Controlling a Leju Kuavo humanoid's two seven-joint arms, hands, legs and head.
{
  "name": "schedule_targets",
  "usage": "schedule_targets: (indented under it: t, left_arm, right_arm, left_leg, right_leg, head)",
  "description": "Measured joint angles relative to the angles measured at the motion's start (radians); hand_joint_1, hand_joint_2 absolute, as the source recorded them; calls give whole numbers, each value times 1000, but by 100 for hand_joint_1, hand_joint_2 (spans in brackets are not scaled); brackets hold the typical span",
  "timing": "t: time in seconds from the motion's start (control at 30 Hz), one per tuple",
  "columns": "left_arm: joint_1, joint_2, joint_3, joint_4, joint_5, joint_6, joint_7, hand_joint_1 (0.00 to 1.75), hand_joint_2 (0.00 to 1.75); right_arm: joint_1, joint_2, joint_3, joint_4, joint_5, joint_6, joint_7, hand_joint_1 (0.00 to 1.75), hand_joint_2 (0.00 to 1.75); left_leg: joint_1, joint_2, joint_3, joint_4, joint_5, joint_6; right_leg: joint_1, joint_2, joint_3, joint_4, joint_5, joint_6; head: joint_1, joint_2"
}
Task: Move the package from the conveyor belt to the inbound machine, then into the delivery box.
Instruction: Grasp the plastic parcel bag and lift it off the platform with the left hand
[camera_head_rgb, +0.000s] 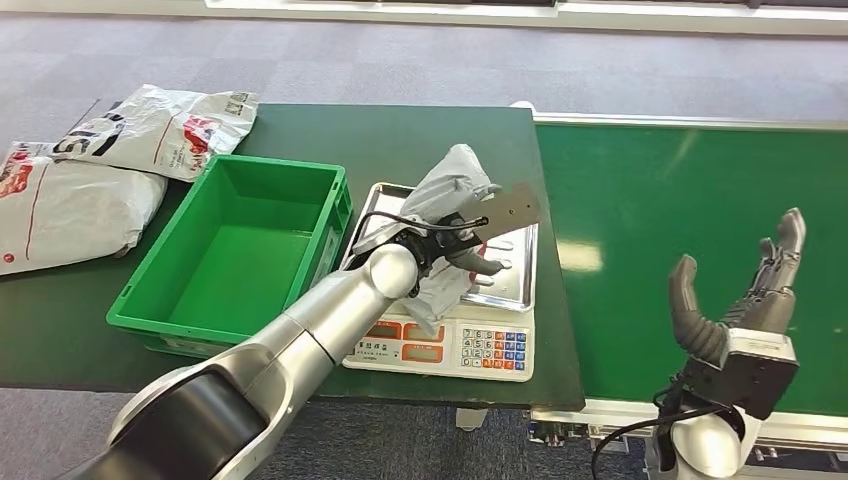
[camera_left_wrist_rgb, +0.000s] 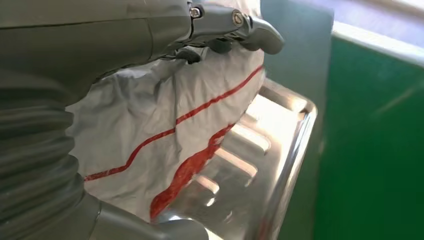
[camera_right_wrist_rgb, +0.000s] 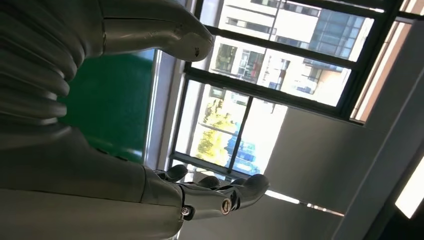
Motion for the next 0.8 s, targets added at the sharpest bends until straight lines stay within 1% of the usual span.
schedule_targets:
  t: [0.13, 0.23, 0.4, 0.53, 0.6, 0.67, 0.8]
  left_arm:
    - [2, -3, -97, 73, 52, 1, -4, 0, 175]
    - [3, -3, -164, 109, 64, 2, 2, 0, 175]
    - [-1, -3, -223, 140, 76, 5, 9, 0, 175]
    - [-5, -3, -243, 151, 79, 4, 13, 175, 175]
    - [-6, -3, -258, 169, 57, -17, 48, 175, 175]
    - [-8, -3, -290, 202, 18, -44, 94, 175, 175]
    - [-17, -3, -346, 249, -31, -41, 119, 175, 175]
  right_arm:
    - [-50, 31, 1, -1, 22, 0, 26, 0, 175]
    - [-67, 43, 1, -1, 22, 0, 33, 0, 175]
    - [-73, 52, 1, -1, 16, 0, 30, 0, 175]
    - [-74, 57, 1, -1, 16, 0, 25, 0, 175]
    - [-76, 60, 1, -1, 12, 0, 23, 0, 175]
    - [-81, 65, 1, -1, 7, 0, 21, 0, 175]
    - [-91, 74, 1, -1, 6, 0, 21, 0, 175]
  left_leg:
    - [0, 1, 1, 0, 1, 0]
    - [0, 1, 1, 0, 1, 0]
    - [0, 0, 1, 0, 1, 0]
    - [0, 0, 1, 0, 1, 0]
    - [0, 0, 2, 0, 1, 0]
    - [0, 0, 4, -1, 1, 0]
    - [0, 1, 11, -2, -5, -1]
  right_leg:
    - [0, 1, 0, 0, 1, 0]
    - [0, 1, 1, 0, 1, 0]
    - [0, 1, 1, 0, 1, 0]
    - [0, 1, 1, 0, 1, 1]
    - [0, 0, 2, 0, 1, 1]
    - [0, 1, 4, 0, 0, 0]
    - [1, 2, 13, 0, -3, -1]
  head:
    - [0, 0]
    - [0, 0]
    - [0, 0]
    - [0, 0]
    - [0, 0]
    - [0, 0]
    - [0, 0]
